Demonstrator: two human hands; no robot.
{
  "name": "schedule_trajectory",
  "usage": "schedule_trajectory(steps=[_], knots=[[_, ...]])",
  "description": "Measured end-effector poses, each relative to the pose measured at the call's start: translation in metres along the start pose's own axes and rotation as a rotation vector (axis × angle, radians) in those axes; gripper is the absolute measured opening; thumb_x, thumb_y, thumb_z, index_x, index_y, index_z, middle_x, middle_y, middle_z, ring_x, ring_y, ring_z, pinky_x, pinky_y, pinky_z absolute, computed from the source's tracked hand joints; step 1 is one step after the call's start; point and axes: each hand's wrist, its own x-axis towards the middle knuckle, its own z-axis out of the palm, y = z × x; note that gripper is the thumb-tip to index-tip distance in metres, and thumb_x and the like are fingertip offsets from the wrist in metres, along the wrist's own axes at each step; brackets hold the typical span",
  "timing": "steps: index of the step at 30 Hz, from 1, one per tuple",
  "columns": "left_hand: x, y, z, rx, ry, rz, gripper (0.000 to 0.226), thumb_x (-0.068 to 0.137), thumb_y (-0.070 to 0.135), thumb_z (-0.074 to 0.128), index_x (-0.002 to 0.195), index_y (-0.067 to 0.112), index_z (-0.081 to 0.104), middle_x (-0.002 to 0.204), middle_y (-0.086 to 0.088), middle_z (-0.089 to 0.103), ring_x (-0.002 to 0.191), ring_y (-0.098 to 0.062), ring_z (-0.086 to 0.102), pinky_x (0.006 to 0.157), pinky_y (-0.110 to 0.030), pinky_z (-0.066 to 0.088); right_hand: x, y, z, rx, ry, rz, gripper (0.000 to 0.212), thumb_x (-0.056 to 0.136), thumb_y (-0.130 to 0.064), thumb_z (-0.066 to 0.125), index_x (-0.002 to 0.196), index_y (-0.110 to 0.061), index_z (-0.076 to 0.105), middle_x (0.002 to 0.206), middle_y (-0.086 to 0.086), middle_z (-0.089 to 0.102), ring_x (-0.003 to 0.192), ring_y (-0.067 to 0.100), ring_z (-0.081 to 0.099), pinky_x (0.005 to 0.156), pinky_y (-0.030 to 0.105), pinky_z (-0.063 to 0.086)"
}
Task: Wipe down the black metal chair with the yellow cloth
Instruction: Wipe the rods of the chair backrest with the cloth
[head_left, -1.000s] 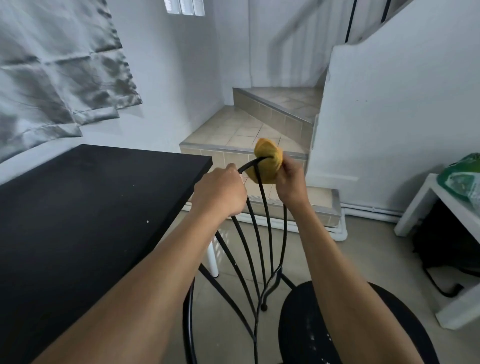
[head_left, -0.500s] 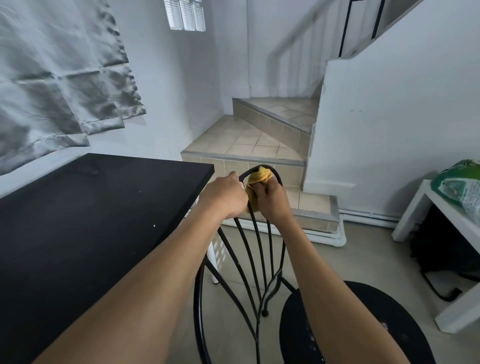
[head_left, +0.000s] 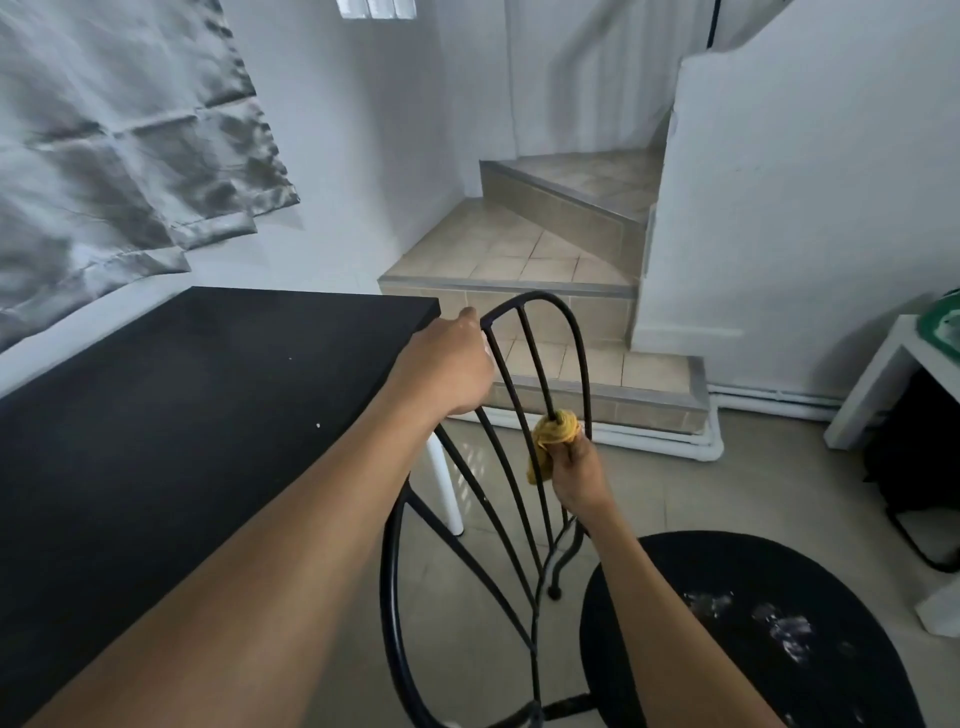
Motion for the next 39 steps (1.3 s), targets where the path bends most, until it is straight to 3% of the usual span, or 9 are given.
schedule_trajectory(steps=[5, 11, 20, 25, 27, 30, 33, 36, 39], knots=[[0.001, 0.0, 0.001, 0.011, 0.002, -0.006, 0.024, 0.099, 0.014, 0.037, 0.119, 0.005, 0.045, 0.08, -0.007, 0.052, 0.072, -0.025, 0.053, 0.058, -0.032, 0.034, -0.016, 0.039, 0.012, -0.026, -0.008, 0.193, 0.019, 0.099, -0.015, 0.047, 0.113, -0.009, 0.058, 0.102, 0.006, 0.065, 0.097, 0.019, 0.063, 0.089, 0.034, 0.052], [0.001, 0.001, -0.001, 0.001, -0.002, -0.006, 0.021, 0.1, 0.017, 0.035, 0.115, 0.007, 0.046, 0.087, -0.01, 0.053, 0.078, -0.028, 0.053, 0.061, -0.032, 0.033, -0.025, 0.08, 0.017, -0.17, -0.088, 0.415, 0.021, 0.093, -0.004, 0.053, 0.113, -0.008, 0.058, 0.102, 0.007, 0.063, 0.098, 0.021, 0.061, 0.091, 0.037, 0.049], [0.004, 0.0, 0.001, 0.011, 0.005, 0.0, 0.018, 0.099, 0.015, 0.037, 0.112, 0.007, 0.046, 0.088, -0.011, 0.055, 0.082, -0.031, 0.056, 0.063, -0.033, 0.035, -0.037, 0.086, 0.017, -0.462, -0.043, 0.332, 0.007, 0.094, -0.013, 0.053, 0.1, -0.014, 0.058, 0.091, 0.002, 0.062, 0.083, 0.015, 0.06, 0.079, 0.034, 0.055], [0.003, 0.002, 0.001, 0.011, 0.002, 0.001, 0.019, 0.099, 0.015, 0.037, 0.115, 0.007, 0.046, 0.09, -0.011, 0.055, 0.082, -0.029, 0.054, 0.064, -0.033, 0.036, -0.038, 0.07, -0.011, -0.085, -0.035, 0.398, 0.015, 0.094, -0.012, 0.056, 0.108, -0.008, 0.061, 0.09, 0.005, 0.066, 0.082, 0.02, 0.063, 0.069, 0.028, 0.048], [0.003, 0.002, 0.001, 0.006, 0.004, -0.003, 0.02, 0.099, 0.015, 0.037, 0.115, 0.007, 0.047, 0.091, -0.011, 0.055, 0.082, -0.03, 0.055, 0.064, -0.034, 0.036, -0.043, 0.053, -0.031, 0.182, 0.026, 0.319, 0.013, 0.094, -0.008, 0.057, 0.103, -0.015, 0.063, 0.092, 0.002, 0.067, 0.092, 0.021, 0.064, 0.074, 0.026, 0.049], [0.003, 0.002, 0.001, 0.0, 0.005, -0.016, 0.021, 0.099, 0.015, 0.037, 0.116, 0.007, 0.046, 0.09, -0.011, 0.053, 0.082, -0.03, 0.054, 0.065, -0.034, 0.036, -0.052, 0.023, -0.062, 0.595, 0.066, 0.233, 0.022, 0.098, -0.012, 0.05, 0.114, -0.025, 0.059, 0.113, 0.002, 0.063, 0.107, 0.018, 0.06, 0.091, 0.034, 0.05], [0.002, 0.003, 0.001, 0.009, 0.004, -0.023, 0.025, 0.099, 0.015, 0.036, 0.12, 0.006, 0.046, 0.098, -0.017, 0.057, 0.084, -0.032, 0.053, 0.066, -0.034, 0.035, -0.061, -0.001, -0.086, 0.781, 0.004, 0.206, 0.029, 0.093, -0.02, 0.056, 0.121, -0.026, 0.053, 0.124, 0.004, 0.058, 0.116, 0.022, 0.056, 0.099, 0.038, 0.046], [0.002, 0.002, 0.001, 0.015, 0.002, -0.023, 0.029, 0.099, 0.016, 0.035, 0.125, 0.005, 0.044, 0.108, -0.021, 0.059, 0.089, -0.036, 0.055, 0.067, -0.034, 0.035, -0.067, -0.017, -0.1, 0.934, -0.071, 0.167, 0.062, 0.081, -0.041, 0.07, 0.132, -0.014, 0.05, 0.134, 0.014, 0.055, 0.125, 0.03, 0.053, 0.105, 0.043, 0.041], [0.001, 0.003, 0.0, 0.025, 0.008, -0.023, 0.028, 0.1, 0.019, 0.034, 0.123, 0.006, 0.045, 0.11, -0.022, 0.059, 0.09, -0.036, 0.055, 0.069, -0.034, 0.036, -0.074, -0.028, -0.108, 1.064, -0.038, 0.119, 0.046, 0.098, -0.041, 0.046, 0.13, -0.009, 0.051, 0.127, 0.018, 0.057, 0.118, 0.034, 0.056, 0.099, 0.041, 0.048]])
